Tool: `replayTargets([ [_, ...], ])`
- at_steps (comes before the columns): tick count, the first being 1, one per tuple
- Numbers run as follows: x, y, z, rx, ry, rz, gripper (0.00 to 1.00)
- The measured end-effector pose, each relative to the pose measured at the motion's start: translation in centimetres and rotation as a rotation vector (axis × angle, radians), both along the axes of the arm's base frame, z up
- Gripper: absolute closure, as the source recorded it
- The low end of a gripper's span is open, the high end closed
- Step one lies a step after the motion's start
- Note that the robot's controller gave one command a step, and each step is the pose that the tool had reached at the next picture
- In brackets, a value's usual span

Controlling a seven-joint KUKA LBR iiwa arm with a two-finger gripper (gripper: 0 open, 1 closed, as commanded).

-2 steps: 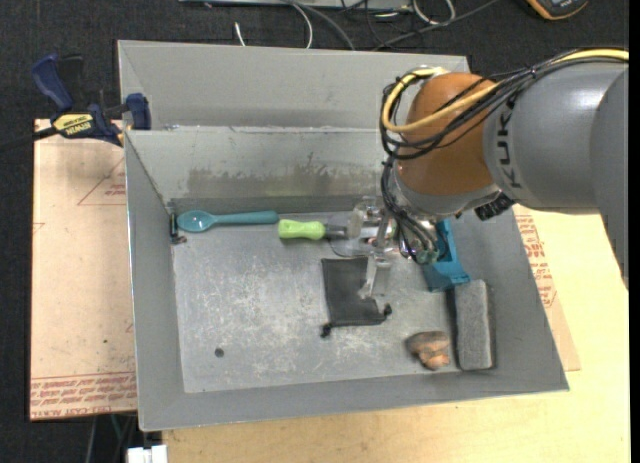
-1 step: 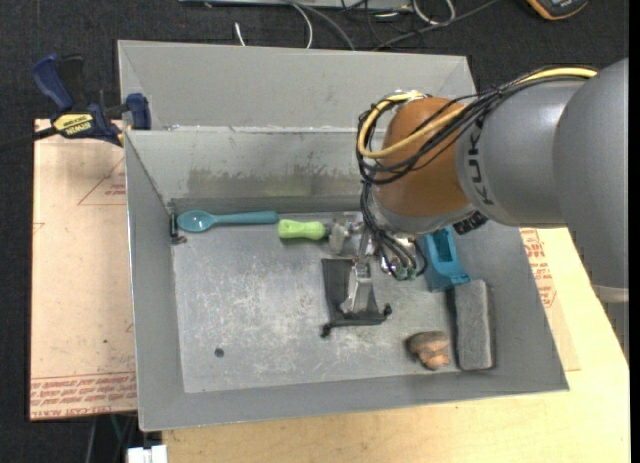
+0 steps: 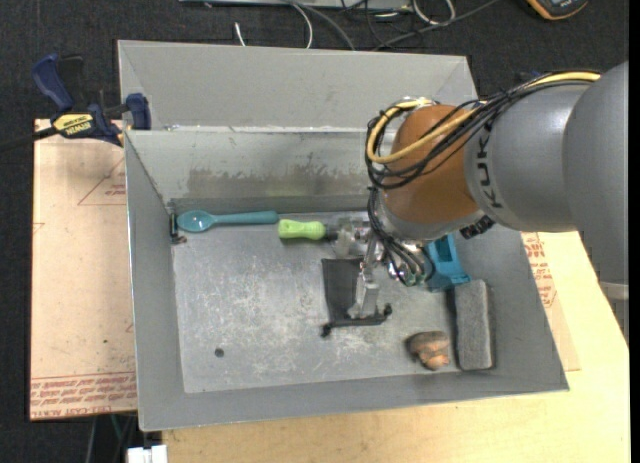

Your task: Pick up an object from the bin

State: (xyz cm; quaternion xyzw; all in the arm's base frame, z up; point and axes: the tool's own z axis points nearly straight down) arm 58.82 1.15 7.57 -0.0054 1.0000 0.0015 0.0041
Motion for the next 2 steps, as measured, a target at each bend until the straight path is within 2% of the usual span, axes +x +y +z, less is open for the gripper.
replayTargets([
  [1, 1.29, 0.72, -0.53, 0.004, 0.0, -0.139, 1.0],
  [2, 1.29, 0.72, -0.53, 0.004, 0.0, -0.14, 1.0],
])
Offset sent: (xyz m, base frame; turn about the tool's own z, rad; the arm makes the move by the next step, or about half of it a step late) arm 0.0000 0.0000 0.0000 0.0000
